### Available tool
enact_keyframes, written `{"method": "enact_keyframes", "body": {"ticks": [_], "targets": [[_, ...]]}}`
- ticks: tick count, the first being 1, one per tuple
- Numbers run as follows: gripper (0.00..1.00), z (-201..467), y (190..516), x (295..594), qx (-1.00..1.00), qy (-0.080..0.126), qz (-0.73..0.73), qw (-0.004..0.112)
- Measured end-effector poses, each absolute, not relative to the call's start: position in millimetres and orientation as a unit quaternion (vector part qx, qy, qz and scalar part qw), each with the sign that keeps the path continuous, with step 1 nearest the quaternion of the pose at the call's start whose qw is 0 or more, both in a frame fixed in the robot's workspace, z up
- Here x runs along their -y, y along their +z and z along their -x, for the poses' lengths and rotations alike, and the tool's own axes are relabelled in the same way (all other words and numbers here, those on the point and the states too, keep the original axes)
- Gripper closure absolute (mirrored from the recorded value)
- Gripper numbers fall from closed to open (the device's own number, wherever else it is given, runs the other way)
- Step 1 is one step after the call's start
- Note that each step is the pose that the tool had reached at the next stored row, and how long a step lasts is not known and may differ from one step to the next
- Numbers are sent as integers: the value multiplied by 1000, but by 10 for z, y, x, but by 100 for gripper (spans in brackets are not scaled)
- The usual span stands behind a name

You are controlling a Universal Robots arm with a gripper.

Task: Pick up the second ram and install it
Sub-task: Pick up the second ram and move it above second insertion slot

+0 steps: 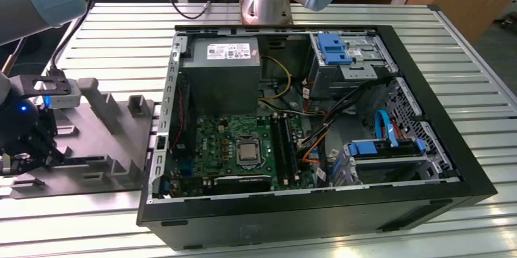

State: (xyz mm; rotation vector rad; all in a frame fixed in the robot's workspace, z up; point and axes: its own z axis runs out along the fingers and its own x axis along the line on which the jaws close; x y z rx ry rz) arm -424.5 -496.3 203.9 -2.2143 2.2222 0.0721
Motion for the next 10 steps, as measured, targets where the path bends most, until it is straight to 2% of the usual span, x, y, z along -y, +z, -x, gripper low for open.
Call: {"method": "enact_keyframes", "body": {"ticks": [10], "targets": [[89, 4245, 2124, 4963, -708, 23, 706, 2]]}}
